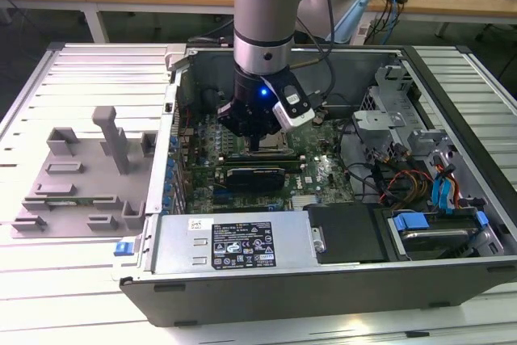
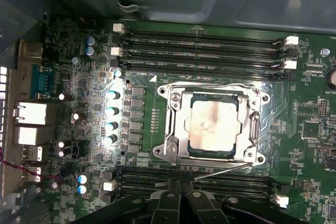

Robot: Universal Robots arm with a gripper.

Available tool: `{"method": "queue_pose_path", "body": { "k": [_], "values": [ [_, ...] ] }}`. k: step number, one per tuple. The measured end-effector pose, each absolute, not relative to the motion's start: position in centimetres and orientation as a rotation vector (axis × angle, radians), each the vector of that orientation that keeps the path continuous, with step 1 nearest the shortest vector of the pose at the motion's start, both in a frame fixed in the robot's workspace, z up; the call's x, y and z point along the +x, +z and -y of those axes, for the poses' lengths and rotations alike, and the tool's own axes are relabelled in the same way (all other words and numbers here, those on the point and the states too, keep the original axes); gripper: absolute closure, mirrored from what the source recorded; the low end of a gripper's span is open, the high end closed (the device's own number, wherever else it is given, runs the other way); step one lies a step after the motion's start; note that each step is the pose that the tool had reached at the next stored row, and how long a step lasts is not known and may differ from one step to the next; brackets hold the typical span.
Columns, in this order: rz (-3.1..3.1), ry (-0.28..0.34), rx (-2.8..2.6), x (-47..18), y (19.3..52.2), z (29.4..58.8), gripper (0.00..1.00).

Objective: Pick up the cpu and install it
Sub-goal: 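Install the second cpu locking lever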

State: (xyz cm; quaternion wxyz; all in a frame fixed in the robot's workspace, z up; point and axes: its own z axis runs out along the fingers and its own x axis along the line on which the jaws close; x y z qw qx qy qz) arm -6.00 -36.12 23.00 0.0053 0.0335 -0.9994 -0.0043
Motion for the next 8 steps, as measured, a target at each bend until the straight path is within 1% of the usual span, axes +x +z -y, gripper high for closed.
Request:
{"method": "queue_pose_path", "body": {
  "k": [8],
  "values": [
    [3.129, -0.020, 0.105, -7.1, 22.6, 36.1, 0.89]
  ]
}}
